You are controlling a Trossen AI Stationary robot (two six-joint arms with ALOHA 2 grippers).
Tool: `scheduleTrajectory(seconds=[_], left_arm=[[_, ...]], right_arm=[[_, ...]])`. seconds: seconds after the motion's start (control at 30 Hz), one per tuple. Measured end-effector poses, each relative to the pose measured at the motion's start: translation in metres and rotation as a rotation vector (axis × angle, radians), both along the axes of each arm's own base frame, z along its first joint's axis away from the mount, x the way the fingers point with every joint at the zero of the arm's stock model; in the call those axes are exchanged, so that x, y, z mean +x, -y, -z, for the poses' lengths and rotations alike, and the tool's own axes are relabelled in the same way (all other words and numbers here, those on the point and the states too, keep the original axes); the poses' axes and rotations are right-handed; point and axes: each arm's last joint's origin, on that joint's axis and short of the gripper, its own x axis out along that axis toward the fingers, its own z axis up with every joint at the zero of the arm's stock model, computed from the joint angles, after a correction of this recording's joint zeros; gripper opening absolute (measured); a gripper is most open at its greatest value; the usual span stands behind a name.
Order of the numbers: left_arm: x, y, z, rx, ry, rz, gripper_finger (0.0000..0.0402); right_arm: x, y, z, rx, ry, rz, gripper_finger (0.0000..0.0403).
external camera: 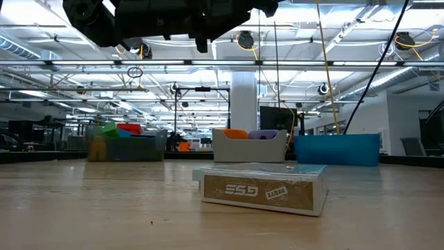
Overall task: Pick & Place Toys
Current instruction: Put the yellow gamepiece into the black bin
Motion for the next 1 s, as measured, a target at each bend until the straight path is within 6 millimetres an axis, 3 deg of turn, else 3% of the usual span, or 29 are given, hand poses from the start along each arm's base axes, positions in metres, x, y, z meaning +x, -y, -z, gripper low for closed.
scheduleTrajectory(seconds=[0.23,0.47,0.7,0.9,1.0], left_arm=[[0.0,0.0,0.001,0.012,-0.008,-0.001,0.0129],[0.0,0.0,0.001,0.011,-0.008,0.002,0.0113],[-0.001,0.0,-0.002,0.013,0.019,-0.001,0.0172],[-0.001,0.0,-0.003,0.014,0.034,0.002,0.0125],[-0.001,0.0,-0.003,0.014,0.034,0.002,0.0125]], right_arm=[[-0.002,0.0,0.012,0.002,0.038,-0.002,0.0148],[-0.005,0.0,0.023,0.021,0.104,-0.003,0.0144],[-0.006,0.001,0.027,0.04,0.102,-0.001,0.0146],[-0.006,0.001,0.026,0.046,0.116,0.0,0.0141],[-0.006,0.001,0.025,0.046,0.121,-0.001,0.014]])
